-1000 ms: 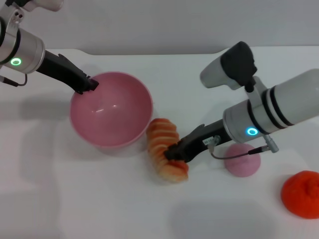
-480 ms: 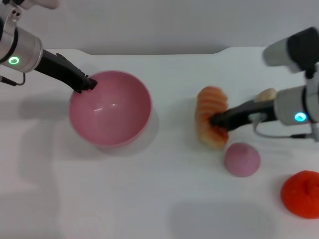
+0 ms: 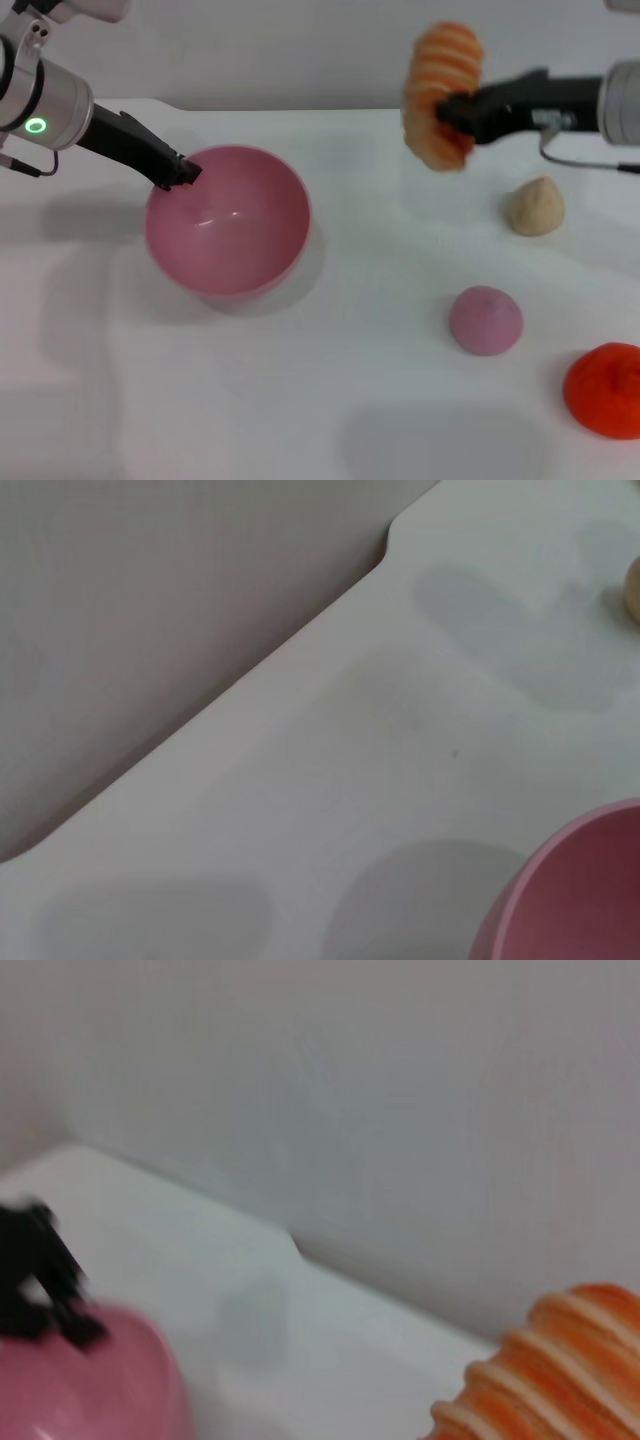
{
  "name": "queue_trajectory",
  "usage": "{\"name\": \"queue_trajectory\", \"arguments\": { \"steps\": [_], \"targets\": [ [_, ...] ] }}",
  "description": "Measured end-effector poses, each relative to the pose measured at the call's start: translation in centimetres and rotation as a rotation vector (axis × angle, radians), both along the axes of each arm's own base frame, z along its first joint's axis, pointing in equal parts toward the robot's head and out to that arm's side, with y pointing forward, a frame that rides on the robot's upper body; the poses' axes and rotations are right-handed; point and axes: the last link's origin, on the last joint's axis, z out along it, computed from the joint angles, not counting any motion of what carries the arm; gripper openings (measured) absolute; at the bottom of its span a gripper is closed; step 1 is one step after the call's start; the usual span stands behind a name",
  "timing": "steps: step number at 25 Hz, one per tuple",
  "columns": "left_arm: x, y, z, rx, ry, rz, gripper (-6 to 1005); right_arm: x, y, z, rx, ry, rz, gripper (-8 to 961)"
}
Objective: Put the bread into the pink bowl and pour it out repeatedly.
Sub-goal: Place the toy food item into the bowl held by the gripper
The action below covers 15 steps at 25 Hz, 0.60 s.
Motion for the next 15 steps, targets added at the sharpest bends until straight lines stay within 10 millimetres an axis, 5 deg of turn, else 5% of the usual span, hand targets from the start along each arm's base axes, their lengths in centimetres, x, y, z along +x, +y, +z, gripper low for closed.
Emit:
{"name": "queue_trajectory", "arguments": {
  "steps": [7, 15],
  "targets": [
    [0.3, -0.1, -0.5, -0.011, -0.002, -0.006, 93, -7.5, -2.1, -2.8, -0.109, 0.011, 0.247, 86],
    [0.8, -0.1, -0.9, -0.021, -0.007, -0.017, 93, -8.3, -3.2, -8.1, -0.230, -0.051, 0.292, 82]
  ]
}}
